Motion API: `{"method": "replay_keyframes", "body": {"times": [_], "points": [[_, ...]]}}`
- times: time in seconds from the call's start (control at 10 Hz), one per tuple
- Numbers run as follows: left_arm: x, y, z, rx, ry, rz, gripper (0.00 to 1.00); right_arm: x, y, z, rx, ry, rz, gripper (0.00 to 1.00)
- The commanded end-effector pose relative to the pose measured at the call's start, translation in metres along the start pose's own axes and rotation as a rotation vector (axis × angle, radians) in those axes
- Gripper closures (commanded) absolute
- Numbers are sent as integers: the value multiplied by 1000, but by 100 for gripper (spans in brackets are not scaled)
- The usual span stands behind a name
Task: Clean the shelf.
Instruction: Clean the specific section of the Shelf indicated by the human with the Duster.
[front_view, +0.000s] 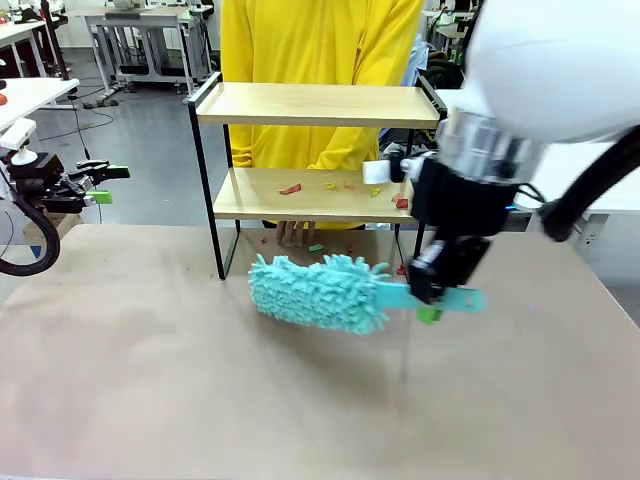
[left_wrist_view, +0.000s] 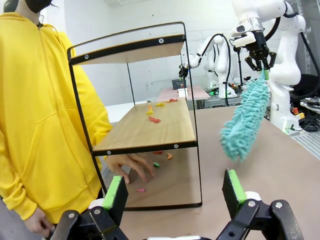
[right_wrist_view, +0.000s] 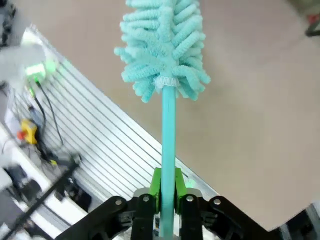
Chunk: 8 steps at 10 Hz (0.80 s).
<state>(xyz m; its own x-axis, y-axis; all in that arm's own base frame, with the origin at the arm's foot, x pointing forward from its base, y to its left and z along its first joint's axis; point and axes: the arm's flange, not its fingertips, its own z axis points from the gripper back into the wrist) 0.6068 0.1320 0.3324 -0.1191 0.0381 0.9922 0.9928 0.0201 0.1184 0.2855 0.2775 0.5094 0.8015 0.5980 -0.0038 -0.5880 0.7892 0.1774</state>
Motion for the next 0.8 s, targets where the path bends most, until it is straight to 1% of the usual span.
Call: {"method": "replay_keyframes", "body": {"times": [0.0,0.1,0.2,0.3,0.4,0.7], "points": [[2,-1,-1,-6,-8,-15,0,38,22,-15,7,-84,-184,87],[2,-1,-1,-6,-8,-15,0,56,37,-26,-12,-113,-262,87],[2,-1,-1,-6,-8,-15,0,66,47,-35,2,-126,-270,87],[2,-1,-1,-6,-8,-15,0,71,48,-36,87,-159,-319,87],[2,-1,-1,-6,-8,-15,0,51,37,-31,17,-100,-228,87],[2,-1,-1,-6,-8,-15,0,51,37,-31,17,-100,-228,87]]}}
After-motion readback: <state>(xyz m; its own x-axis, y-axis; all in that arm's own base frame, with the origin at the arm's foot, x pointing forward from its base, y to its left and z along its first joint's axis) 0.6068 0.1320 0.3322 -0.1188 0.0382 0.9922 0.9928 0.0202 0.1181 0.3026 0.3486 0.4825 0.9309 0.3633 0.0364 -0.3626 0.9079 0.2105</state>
